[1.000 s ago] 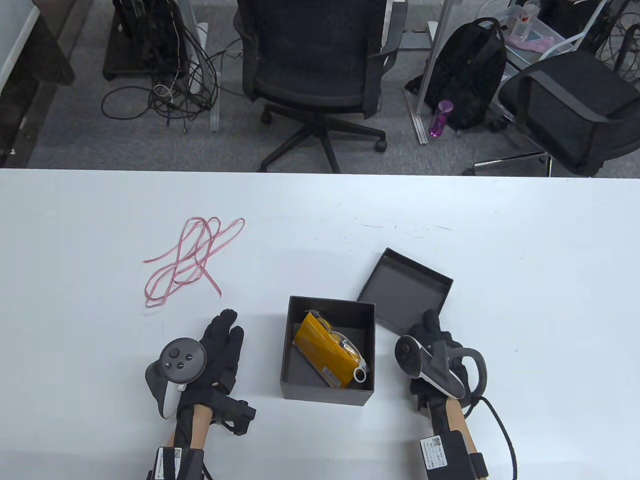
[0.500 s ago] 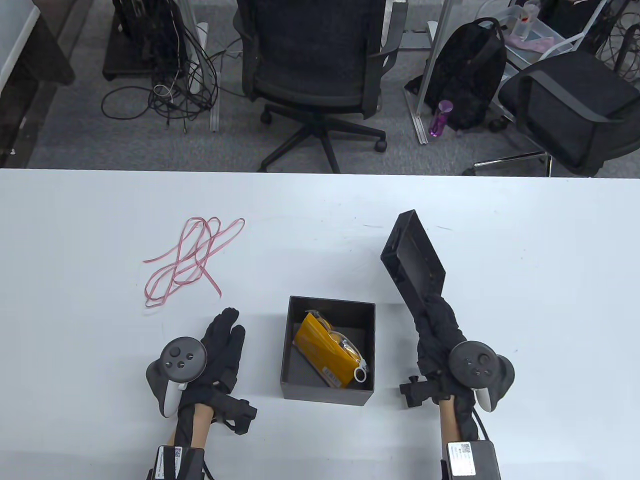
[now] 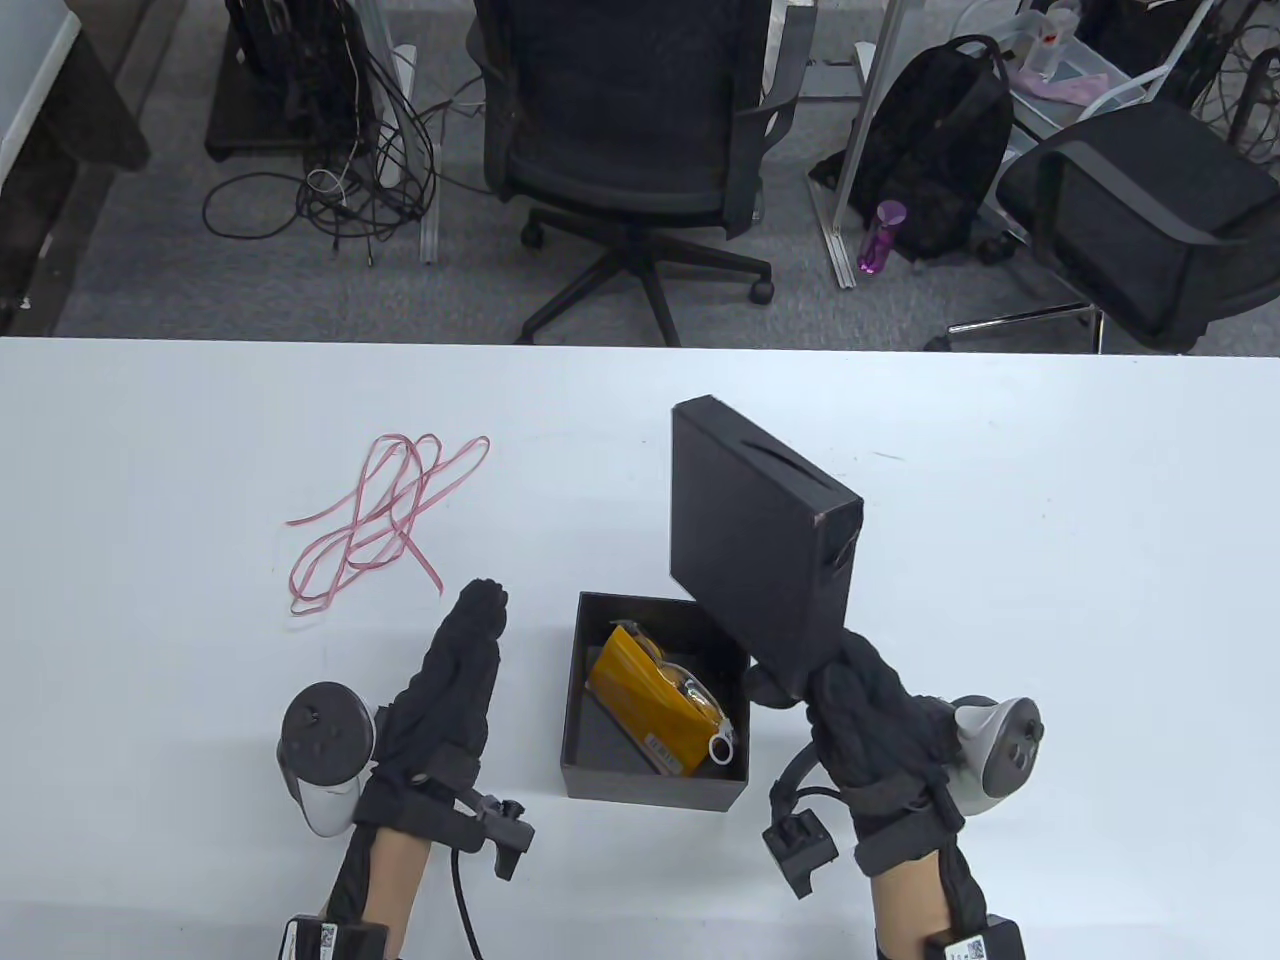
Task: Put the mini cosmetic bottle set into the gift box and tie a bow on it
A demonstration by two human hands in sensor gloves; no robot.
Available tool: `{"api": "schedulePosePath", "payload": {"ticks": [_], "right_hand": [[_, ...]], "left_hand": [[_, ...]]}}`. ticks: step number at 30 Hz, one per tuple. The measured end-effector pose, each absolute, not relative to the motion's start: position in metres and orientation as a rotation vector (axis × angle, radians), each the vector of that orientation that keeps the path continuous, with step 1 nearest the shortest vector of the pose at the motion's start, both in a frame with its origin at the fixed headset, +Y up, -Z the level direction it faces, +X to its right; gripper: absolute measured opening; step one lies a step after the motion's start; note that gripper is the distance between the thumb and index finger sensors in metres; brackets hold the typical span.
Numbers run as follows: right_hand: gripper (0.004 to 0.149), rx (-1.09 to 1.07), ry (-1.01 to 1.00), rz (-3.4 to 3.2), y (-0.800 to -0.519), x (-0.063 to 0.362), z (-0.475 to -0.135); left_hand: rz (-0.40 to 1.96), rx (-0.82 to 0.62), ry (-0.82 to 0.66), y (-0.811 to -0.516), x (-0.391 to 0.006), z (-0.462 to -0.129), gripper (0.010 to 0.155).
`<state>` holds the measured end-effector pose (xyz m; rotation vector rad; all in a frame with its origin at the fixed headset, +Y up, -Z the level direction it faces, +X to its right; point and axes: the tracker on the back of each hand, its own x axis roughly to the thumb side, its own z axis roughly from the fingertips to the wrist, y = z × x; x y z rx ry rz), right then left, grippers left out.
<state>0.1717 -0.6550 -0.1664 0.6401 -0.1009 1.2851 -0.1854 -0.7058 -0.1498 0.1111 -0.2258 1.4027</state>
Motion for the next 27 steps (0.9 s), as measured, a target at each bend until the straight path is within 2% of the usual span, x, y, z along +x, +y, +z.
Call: {"api": "schedulePosePath", "payload": {"ticks": [7,10,20,24,27], "right_hand": [[0.044,0.737,0.146,1.107,-0.658,0.139,-0.158],[0.044,0.748,0.216,1.042,-0.662,0.131,-0.157],[0.044,0.770,0.290,1.099,-0.667,0.131,-0.159],[0.060,0.722,0.165,1.441,-0.660,0.144,-0.159],[0.089,0.692,0.100,1.670,-0.652,0.153,-0.156]], "left_hand": [[1.642,-0.012,-0.427,-0.697,-0.160,-0.140,0.076],[1.670,-0.045,-0.467,-0.696,-0.153,-0.139,0.080],[1.655,-0.007,-0.422,-0.700,-0.150,-0.136,0.082],[1.613,0.010,-0.418,-0.698,-0.150,-0.134,0.084],[1.539,0.032,-0.412,-0.696,-0.149,-0.132,0.085]]}}
